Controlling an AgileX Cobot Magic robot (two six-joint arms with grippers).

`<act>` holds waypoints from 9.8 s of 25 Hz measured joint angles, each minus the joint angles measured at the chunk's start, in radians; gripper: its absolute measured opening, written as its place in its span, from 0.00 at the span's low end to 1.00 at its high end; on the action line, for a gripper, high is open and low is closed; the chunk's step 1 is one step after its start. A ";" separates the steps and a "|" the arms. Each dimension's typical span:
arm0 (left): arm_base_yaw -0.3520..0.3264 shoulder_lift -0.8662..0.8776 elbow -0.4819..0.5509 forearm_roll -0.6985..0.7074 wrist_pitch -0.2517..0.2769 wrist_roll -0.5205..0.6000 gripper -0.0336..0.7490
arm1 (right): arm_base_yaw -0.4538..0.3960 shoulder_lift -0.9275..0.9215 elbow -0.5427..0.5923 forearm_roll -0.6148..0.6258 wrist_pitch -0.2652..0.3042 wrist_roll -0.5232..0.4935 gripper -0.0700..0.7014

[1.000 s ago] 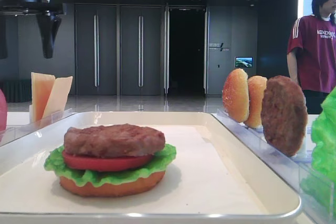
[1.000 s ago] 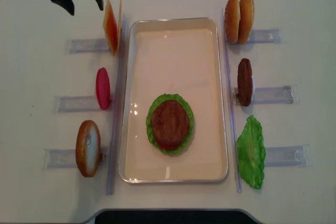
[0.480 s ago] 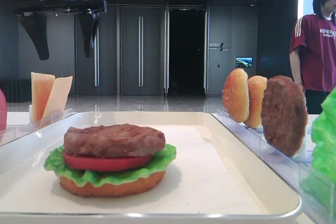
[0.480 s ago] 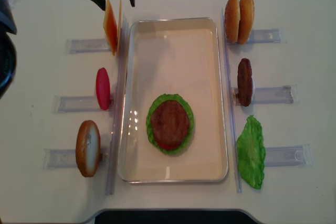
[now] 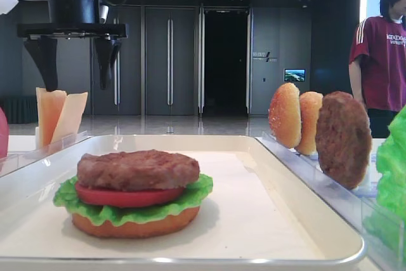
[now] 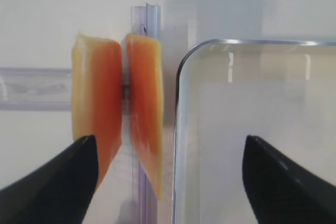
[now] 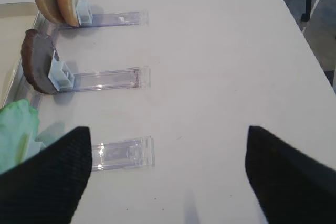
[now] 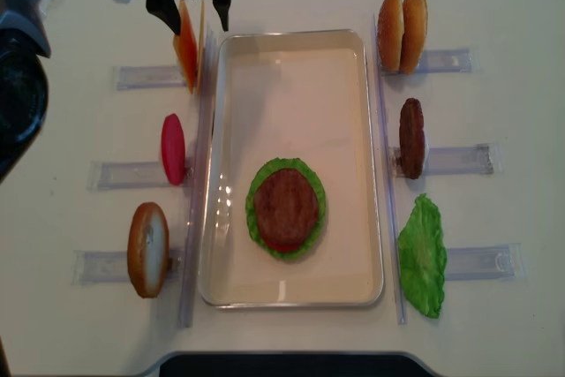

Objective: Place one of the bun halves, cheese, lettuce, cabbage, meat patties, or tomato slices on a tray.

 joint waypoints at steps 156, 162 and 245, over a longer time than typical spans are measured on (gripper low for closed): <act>0.008 -0.537 1.379 -1.638 -0.490 1.525 0.08 | 0.000 0.000 0.000 0.003 0.000 0.000 0.86; 0.008 -0.537 1.379 -1.638 -0.511 1.525 0.50 | 0.000 0.000 0.000 0.003 0.000 0.000 0.86; 0.388 -1.348 1.412 -0.046 -0.140 0.377 0.93 | 0.000 0.000 0.000 0.003 0.000 0.000 0.86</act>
